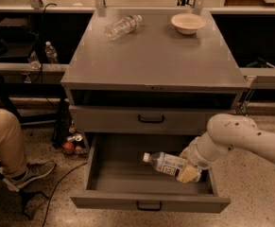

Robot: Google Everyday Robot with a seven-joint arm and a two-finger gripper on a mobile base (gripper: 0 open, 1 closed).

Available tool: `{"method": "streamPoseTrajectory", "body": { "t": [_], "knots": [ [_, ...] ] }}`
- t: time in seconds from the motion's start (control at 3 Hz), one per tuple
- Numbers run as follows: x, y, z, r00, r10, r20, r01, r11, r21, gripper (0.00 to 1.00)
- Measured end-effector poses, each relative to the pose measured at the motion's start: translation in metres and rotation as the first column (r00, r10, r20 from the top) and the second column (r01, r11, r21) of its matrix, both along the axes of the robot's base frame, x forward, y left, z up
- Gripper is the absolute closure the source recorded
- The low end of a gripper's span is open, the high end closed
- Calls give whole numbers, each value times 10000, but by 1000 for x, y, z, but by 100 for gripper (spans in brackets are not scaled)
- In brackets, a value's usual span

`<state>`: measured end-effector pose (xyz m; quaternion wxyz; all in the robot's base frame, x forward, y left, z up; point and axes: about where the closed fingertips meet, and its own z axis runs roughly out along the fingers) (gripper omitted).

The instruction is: Place blue plastic bottle into middle drawer

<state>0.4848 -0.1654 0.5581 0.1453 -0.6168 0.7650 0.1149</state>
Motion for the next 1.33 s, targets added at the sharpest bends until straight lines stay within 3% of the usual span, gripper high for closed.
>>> {"method": "streamPoseTrajectory", "body": {
  "t": [0.33,1.0,1.33],
  "knots": [
    [28,2,-31,9867,-1078,1219,1006,9929,639,100],
    [34,9,-45,9865,-1119,1195,1007,9902,964,100],
    [46,22,-66,9848,-1181,1270,966,9818,1638,100]
  ]
}}
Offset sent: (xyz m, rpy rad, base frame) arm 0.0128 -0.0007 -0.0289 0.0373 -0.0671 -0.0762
